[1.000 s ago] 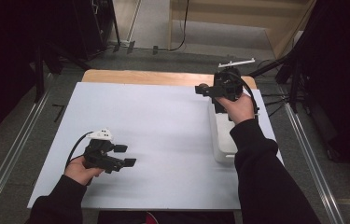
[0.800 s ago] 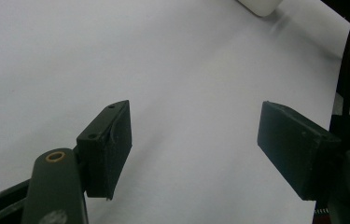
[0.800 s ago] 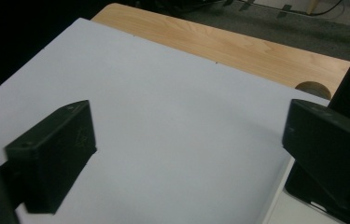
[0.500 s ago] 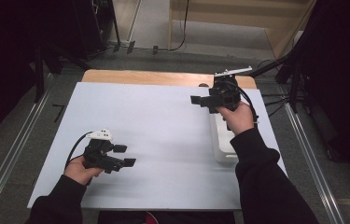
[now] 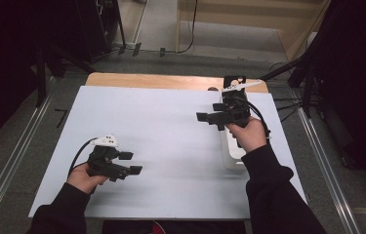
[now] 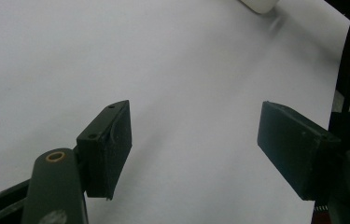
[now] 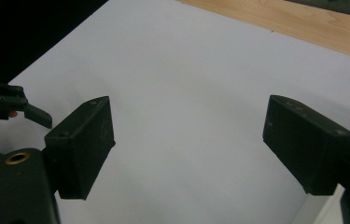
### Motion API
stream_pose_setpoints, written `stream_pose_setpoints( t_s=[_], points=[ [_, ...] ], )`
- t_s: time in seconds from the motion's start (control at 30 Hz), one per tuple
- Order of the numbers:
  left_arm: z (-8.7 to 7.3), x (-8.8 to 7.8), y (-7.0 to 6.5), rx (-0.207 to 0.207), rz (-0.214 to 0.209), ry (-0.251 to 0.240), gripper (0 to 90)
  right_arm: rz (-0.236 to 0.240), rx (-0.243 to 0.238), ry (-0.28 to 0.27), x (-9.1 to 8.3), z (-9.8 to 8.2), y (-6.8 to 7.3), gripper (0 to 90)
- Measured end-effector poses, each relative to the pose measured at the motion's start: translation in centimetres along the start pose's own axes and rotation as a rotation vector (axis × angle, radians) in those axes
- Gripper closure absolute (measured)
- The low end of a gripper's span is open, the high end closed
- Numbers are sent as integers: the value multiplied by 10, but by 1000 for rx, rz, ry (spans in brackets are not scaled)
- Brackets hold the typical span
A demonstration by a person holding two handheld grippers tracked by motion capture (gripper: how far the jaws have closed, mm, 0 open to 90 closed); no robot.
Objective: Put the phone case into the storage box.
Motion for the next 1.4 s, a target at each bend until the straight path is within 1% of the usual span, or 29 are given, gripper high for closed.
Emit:
stream_pose_setpoints(
  t_s=[0.07,0.17,0.3,0.4,0.5,0.63,0.77,0.93,1.07,1.13,1.33,1.4],
  points=[
    [0,0,0,0,0,1,255,5,-5,-1,-1,-4,4,196],
    [0,1,0,2,-3,3,255,18,-17,7,-1,-12,9,207],
    [0,1,0,2,-3,4,255,31,-24,7,0,-22,14,215],
    [0,1,0,2,-1,3,255,45,-20,1,0,-29,18,216],
    [0,1,-1,6,-5,2,255,58,-30,-5,0,-36,20,217],
    [-1,1,-2,11,-1,10,255,65,-33,-7,2,-45,22,217],
    [-1,1,-3,15,-6,3,255,72,-42,-11,2,-54,23,217],
    [-2,1,-5,16,-7,9,255,86,-48,2,1,-67,26,217],
    [-2,1,-7,21,-10,11,255,89,-74,5,-1,-75,28,216],
    [-2,2,-8,18,-9,4,255,86,-86,2,-1,-79,28,216],
    [-3,1,-9,19,-10,9,255,87,-112,16,0,-91,30,216],
    [-3,1,-10,22,-13,9,255,94,-115,17,0,-94,31,216]
  ],
)
Point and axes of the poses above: each handheld gripper's, and its own axes: x roughly forward along the jaws, z roughly out of its top, y roughly to its left, the point moved 6 cm from there along x, roughly forward along the jaws, and after that the axes turned 5 degrees about -z, right-handed, at the moved point
